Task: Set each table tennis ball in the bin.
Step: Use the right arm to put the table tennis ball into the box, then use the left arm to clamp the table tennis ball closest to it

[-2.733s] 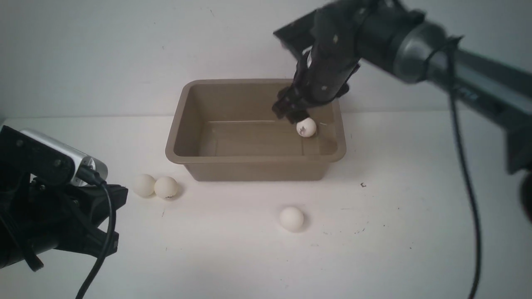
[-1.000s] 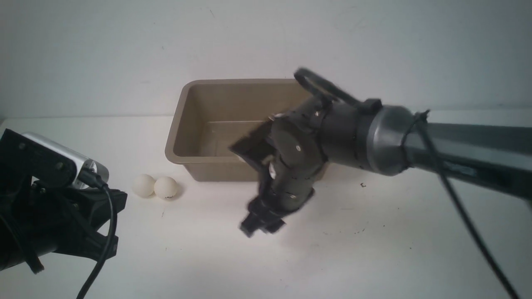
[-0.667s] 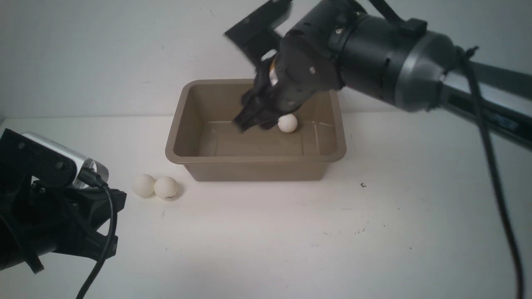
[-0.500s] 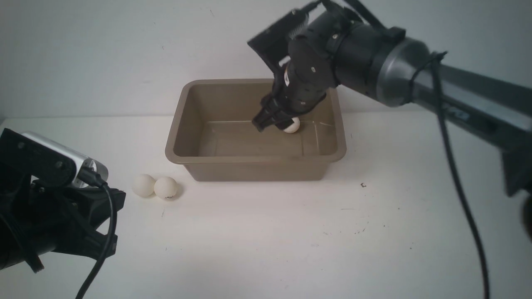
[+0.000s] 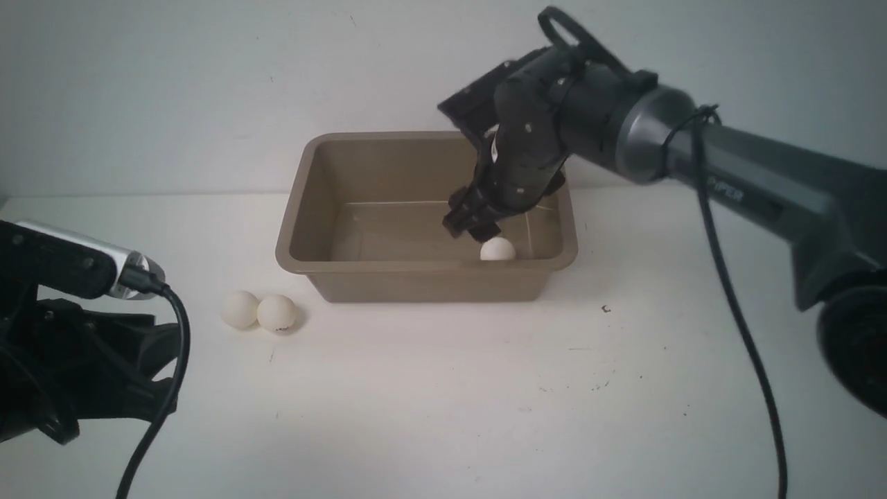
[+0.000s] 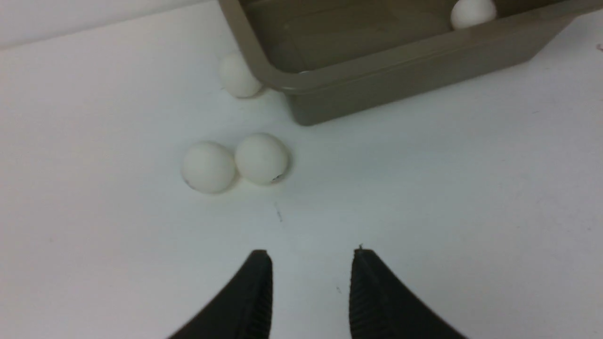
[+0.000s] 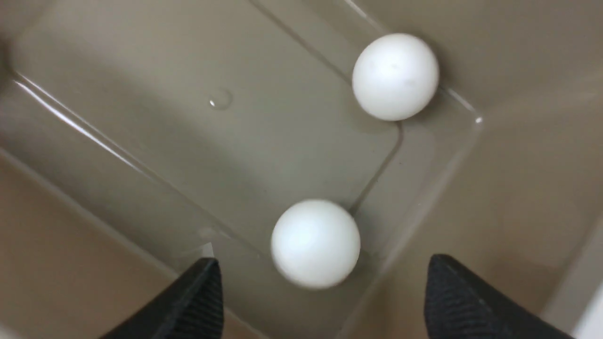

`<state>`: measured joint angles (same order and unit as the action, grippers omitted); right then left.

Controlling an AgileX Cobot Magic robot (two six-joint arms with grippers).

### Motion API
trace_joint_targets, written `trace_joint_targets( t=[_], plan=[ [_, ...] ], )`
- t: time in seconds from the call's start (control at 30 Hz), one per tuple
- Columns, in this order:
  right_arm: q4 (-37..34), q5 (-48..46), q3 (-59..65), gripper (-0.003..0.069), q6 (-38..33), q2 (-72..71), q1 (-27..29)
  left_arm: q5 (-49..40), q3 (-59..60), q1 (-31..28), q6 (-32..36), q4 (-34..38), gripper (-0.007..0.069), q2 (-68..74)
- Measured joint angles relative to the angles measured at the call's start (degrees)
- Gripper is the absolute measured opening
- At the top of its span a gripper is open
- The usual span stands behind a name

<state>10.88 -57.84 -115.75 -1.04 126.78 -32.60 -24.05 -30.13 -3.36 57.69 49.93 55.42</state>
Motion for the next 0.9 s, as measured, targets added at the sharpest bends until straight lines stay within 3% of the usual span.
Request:
trace_joint_targets(
  t=[0.17,0.23,0.4,0.6,0.9],
  plan=[
    [-0.8,-2.3,0.0,0.0522,0.0,-8.4,0.0,-0.4,-5.9,0.0,-14.1,-14.0,0.026,2.2],
    [-0.9,-4.6,-0.2,0.0519,0.0,-14.5,0.0,-2.0,-10.6,0.0,-23.5,-23.5,0.0261,6.3],
    [-2.3,-12.7,-0.4,0.0517,-0.2,-26.2,0.0,-10.6,-22.2,0.0,-39.7,-39.0,0.0261,21.2],
    [-1.7,-14.8,-0.2,0.0517,-2.4,-34.5,0.0,-16.2,-30.6,0.0,-42.6,-42.1,0.0261,34.9],
    [-0.4,-14.9,13.2,0.0517,-3.6,-48.0,0.0,-16.2,-39.2,1.0,-38.6,-36.9,0.0283,40.5]
  ],
)
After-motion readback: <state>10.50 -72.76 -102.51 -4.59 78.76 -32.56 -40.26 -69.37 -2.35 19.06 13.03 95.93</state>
